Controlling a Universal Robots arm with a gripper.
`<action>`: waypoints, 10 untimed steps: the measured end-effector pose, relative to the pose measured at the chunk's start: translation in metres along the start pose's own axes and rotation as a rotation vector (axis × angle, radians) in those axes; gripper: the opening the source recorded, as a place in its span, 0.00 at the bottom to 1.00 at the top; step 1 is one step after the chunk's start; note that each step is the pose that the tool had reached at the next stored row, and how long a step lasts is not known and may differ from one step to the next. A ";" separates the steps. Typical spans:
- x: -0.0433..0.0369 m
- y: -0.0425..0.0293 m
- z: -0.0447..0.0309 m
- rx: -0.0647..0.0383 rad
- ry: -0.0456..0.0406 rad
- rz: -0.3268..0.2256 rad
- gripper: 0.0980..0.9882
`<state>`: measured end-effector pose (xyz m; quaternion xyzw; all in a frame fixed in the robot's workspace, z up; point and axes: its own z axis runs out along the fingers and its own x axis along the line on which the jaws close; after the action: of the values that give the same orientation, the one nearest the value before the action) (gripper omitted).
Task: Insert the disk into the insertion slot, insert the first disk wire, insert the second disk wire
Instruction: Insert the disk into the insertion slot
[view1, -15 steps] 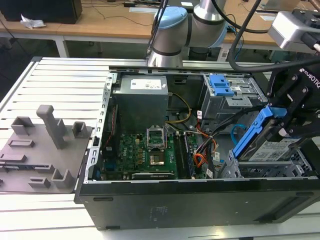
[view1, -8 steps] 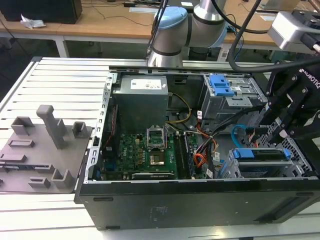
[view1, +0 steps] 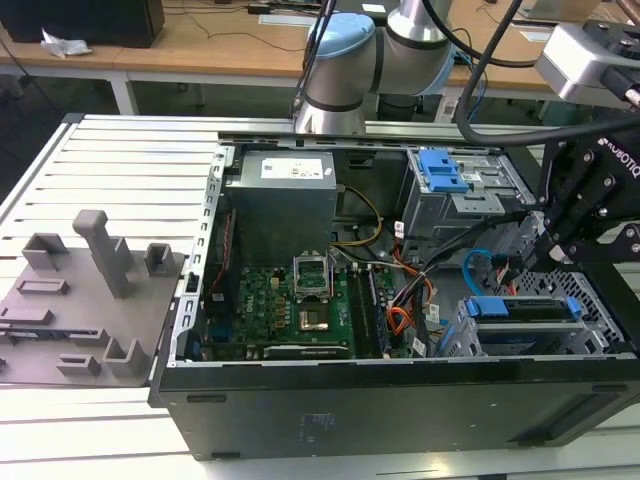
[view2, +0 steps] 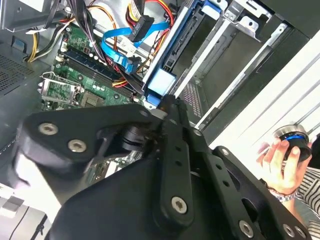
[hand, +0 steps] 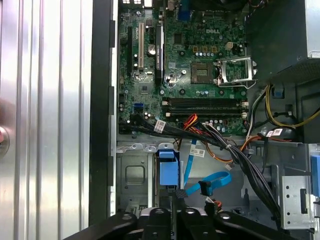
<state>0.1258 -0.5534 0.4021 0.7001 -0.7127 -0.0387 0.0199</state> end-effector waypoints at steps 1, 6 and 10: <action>0.0000 0.0000 0.0000 0.000 0.0000 0.000 0.02; 0.0000 0.0000 0.0004 0.000 0.0000 0.000 0.01; -0.0007 -0.0049 0.0001 0.000 0.0006 0.000 0.01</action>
<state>0.1307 -0.5528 0.4017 0.7001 -0.7128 -0.0385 0.0201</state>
